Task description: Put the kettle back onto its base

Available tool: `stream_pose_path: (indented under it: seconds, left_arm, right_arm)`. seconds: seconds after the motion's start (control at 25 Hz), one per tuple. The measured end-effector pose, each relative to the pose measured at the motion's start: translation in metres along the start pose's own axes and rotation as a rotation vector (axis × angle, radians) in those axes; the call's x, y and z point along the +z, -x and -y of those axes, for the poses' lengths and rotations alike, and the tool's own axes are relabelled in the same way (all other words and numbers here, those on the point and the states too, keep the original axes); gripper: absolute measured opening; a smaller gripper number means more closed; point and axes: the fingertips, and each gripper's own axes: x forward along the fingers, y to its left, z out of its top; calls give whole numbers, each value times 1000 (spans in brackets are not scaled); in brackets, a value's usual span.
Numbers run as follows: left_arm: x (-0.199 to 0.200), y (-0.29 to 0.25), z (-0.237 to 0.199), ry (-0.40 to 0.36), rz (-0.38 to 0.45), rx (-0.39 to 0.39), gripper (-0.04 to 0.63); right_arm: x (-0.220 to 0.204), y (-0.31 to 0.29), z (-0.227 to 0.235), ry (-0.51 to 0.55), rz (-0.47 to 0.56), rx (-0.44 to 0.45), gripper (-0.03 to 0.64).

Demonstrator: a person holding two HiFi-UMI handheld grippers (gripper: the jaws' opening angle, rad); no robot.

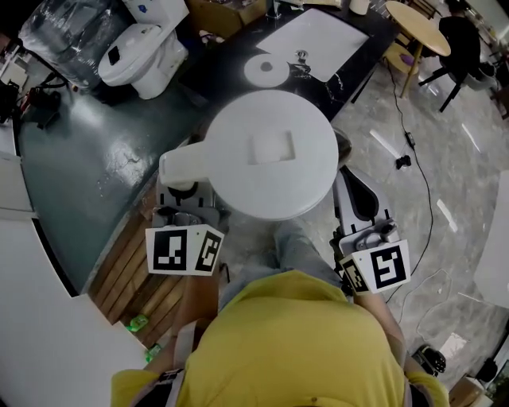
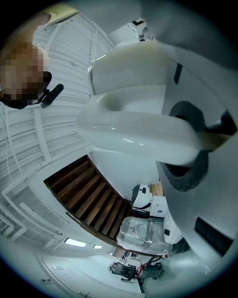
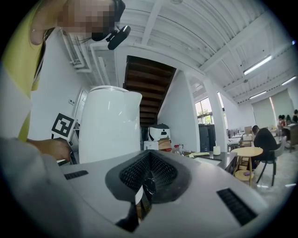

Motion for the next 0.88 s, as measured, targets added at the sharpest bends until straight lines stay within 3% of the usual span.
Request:
stream_pose_path:
  seconds: [0.88]
  left_arm:
    - [-16,-133,-6,0,25,120,40]
  right_arm:
    - [7,-118,100,12,16,186,9]
